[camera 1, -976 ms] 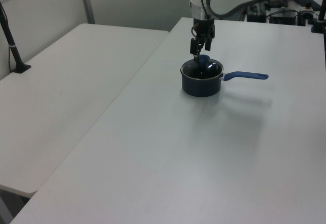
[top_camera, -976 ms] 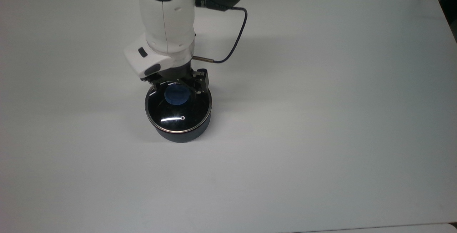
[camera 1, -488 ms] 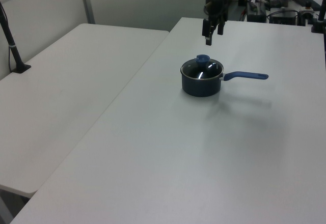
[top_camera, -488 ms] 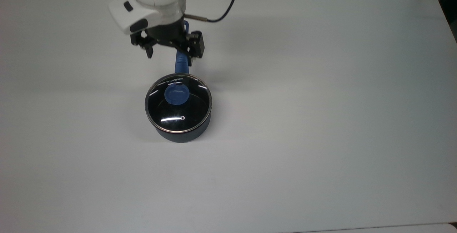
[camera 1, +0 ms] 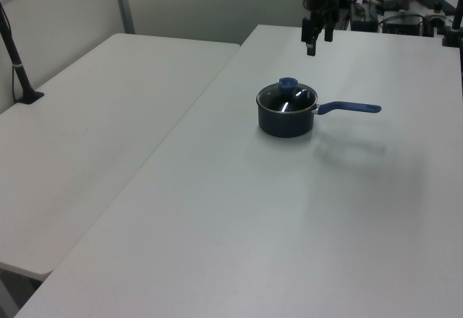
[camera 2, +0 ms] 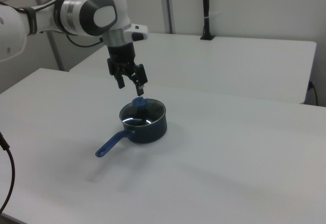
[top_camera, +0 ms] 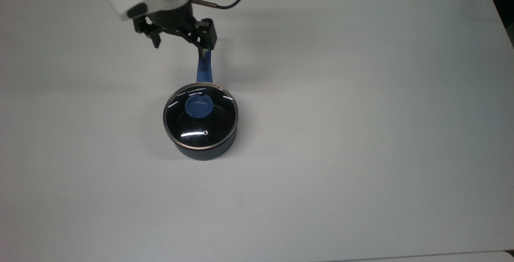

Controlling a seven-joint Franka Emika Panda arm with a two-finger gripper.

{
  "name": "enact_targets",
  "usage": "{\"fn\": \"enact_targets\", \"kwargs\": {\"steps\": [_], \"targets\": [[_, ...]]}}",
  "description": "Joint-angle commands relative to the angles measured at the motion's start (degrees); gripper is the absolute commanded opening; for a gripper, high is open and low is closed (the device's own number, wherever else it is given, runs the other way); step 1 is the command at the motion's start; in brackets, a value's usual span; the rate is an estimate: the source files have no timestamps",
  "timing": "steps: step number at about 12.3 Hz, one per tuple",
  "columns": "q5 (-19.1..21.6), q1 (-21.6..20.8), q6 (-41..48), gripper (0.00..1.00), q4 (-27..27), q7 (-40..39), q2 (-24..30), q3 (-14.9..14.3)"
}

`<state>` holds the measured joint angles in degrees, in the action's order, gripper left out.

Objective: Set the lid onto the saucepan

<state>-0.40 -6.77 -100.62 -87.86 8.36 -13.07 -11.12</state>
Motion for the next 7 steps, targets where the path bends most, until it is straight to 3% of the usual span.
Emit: {"fn": "enact_targets", "kwargs": {"steps": [1, 7], "targets": [[-0.83, 0.79, 1.74, 1.00, -2.75, 0.96, 4.19, 0.05], [-0.66, 4.38, 2.35, 1.00, -4.95, -0.62, 8.41, 0.49]]}}
